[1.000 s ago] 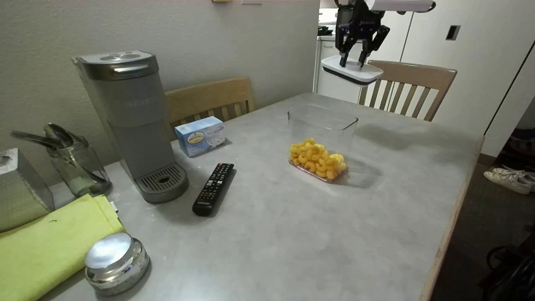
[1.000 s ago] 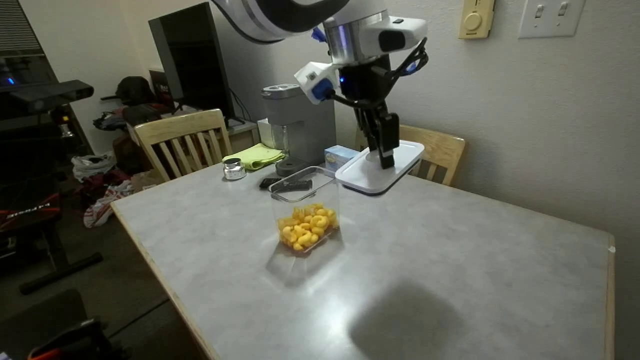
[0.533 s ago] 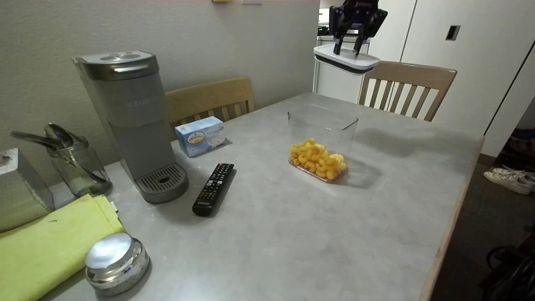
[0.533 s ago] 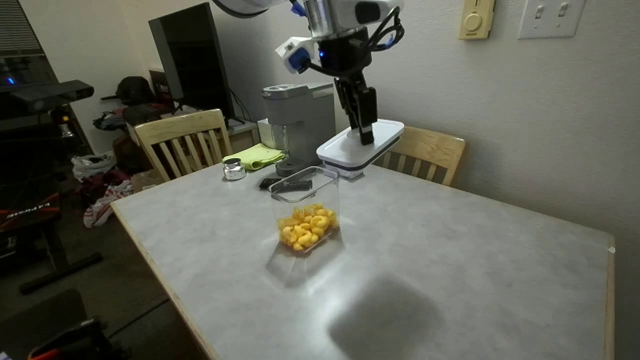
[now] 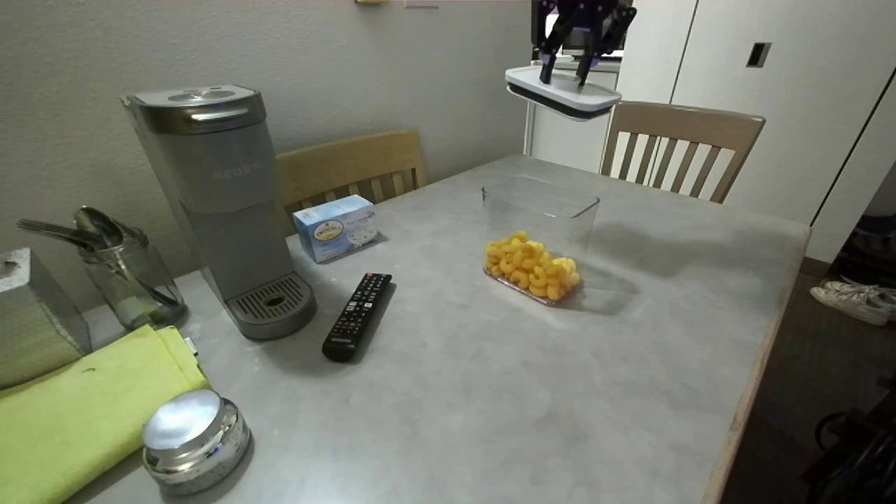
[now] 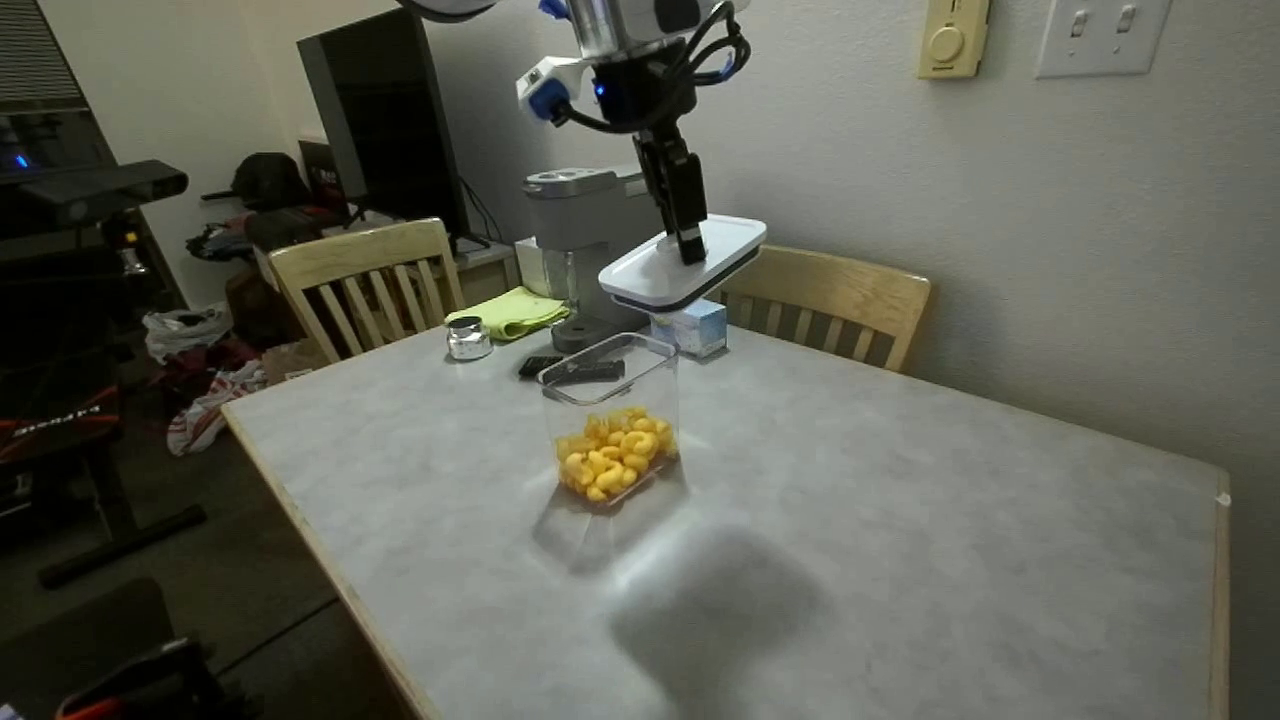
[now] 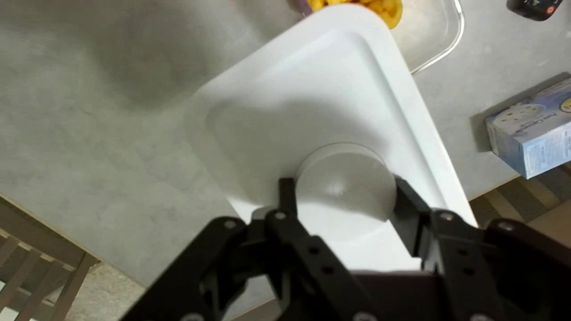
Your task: Place the white lid on top of the clear food container
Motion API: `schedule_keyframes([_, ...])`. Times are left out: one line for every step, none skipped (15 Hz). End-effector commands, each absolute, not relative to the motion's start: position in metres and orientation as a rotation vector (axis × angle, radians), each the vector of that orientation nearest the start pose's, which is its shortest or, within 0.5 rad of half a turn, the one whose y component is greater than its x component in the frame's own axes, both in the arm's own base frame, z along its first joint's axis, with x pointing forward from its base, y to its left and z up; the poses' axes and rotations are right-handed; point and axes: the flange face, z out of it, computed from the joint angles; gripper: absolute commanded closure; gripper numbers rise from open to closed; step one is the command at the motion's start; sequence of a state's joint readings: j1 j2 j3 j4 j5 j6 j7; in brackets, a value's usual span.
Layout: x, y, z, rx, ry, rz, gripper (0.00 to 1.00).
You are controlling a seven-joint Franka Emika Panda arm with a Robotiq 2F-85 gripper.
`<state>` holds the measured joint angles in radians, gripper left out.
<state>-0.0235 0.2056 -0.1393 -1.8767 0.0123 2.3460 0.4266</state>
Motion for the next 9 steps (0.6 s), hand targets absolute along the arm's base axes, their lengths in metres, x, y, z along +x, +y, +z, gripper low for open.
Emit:
schedule_keyframes([0.606,-0.088,0.439,-2.955,0.938,-0.453,0.71])
schedule_keyframes([0.603,-0.087,0.437,-2.955,0.941,-0.453,0.71])
schedule_keyframes([0.600,-0.088,0.435,-2.958,0.938,-0.462,0.71])
schedule_keyframes([0.597,-0.088,0.434,-2.959,0.943,-0.458,0.71])
schedule_keyframes([0.594,-0.087,0.430,-2.962,0.930,-0.467,0.71])
schedule_keyframes([0.591,-0.086,0.428,-2.959,0.924,-0.473,0.71])
schedule_keyframes([0.589,-0.085,0.424,-2.950,0.928,-0.483,0.71])
schedule_keyframes([0.588,-0.082,0.420,-2.942,0.929,-0.495,0.71])
schedule_keyframes([0.587,-0.079,0.416,-2.936,0.929,-0.506,0.71])
